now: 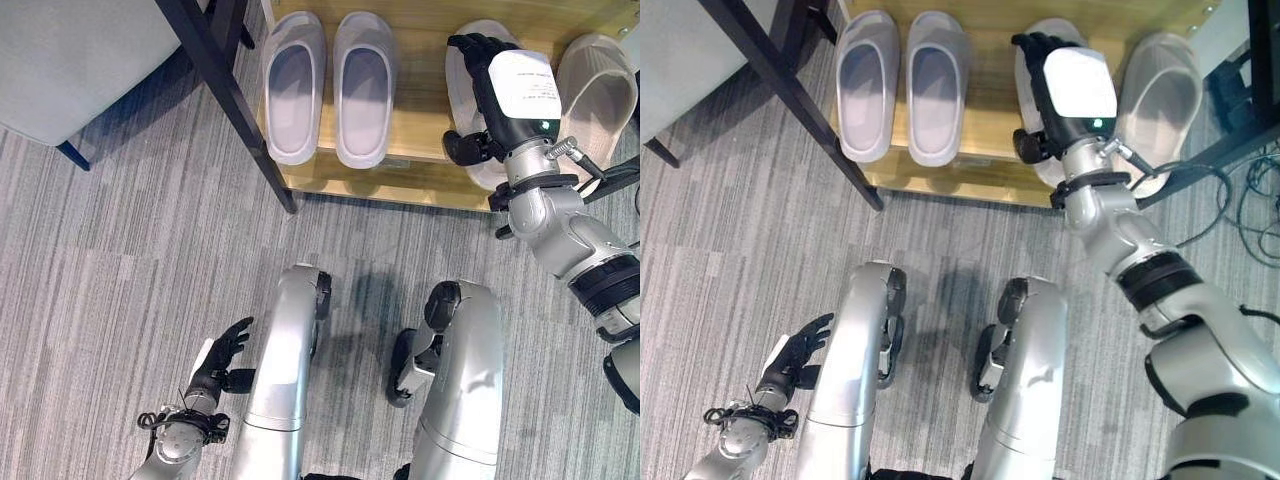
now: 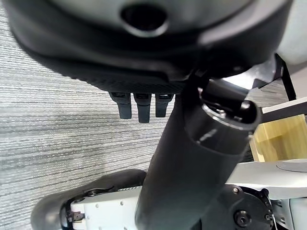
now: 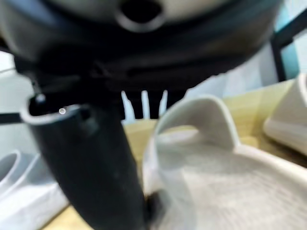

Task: Arrange the slippers neatly on the shoe rack.

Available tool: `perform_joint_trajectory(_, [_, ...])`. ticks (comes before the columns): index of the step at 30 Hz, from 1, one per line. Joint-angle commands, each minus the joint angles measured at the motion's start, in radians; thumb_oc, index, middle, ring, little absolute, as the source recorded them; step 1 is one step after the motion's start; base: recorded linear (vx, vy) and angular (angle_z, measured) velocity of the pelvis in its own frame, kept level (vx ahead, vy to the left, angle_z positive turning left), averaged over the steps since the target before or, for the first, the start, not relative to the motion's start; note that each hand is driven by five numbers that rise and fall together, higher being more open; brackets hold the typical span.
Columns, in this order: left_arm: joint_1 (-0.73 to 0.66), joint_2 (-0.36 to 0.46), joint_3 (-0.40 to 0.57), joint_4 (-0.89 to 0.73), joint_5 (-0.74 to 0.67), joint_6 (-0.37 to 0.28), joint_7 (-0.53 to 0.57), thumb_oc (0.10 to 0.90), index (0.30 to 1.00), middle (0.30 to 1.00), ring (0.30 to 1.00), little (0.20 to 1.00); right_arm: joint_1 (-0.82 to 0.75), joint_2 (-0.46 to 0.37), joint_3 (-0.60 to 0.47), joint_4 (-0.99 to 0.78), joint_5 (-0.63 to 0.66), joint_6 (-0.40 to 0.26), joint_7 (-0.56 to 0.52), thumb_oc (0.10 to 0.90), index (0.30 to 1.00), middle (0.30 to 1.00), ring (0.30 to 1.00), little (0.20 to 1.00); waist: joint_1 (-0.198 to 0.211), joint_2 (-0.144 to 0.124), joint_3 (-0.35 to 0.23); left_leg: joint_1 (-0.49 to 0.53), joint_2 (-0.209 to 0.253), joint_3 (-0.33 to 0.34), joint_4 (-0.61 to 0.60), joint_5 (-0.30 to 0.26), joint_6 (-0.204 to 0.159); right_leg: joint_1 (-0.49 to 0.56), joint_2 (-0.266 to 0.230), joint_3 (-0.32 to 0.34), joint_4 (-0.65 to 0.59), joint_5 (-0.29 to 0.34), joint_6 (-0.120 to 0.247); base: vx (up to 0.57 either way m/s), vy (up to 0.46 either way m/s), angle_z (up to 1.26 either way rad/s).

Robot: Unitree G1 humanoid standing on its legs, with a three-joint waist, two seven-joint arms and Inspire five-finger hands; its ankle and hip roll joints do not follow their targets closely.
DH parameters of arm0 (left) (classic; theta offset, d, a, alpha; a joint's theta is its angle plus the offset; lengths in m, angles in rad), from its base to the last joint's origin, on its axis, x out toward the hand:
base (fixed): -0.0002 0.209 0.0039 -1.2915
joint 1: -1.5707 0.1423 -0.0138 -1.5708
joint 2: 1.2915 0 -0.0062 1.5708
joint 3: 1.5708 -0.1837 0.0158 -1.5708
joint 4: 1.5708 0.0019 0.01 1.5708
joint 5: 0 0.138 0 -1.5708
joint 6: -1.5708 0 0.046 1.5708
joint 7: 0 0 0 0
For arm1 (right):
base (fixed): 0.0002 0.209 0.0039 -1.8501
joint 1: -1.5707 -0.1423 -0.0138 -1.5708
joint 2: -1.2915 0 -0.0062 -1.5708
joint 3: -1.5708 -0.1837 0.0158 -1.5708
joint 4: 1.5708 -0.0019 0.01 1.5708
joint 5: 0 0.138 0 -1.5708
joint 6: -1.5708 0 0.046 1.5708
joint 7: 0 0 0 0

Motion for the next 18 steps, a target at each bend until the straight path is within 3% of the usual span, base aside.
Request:
perform_joint_trajectory(1, [0.066,0.019,0.005,-0.084,0.025,-0.043,0.000,0.800,0.900,0.900,0.900,0.900,-0.059,-0.051,-0.073,0.028,-0.024,0.048,-0.058,0.800,0.900,0.900,0.900,0.900,0.041,0.012,-0.034,-0.027,-0.007,0.001,-0.187,0.099,-0.065,0.001,-0.038,0.030,-0.003,0.099,-0.061,0.00,0.000,0.00])
perform_joint_trajectory(18, [0.067,-0.002,0.002,-0.076,0.024,-0.041,0.008,0.800,0.900,0.900,0.900,0.900,0.055,-0.043,-0.219,-0.004,-0.048,0.085,-0.112,0.800,0.900,0.900,0.900,0.900,0.026,0.013,-0.034,-0.027,-0.006,0.011,-0.183,0.099,-0.061,0.001,-0.031,0.037,-0.001,0.097,-0.061,0.00,0.000,0.00])
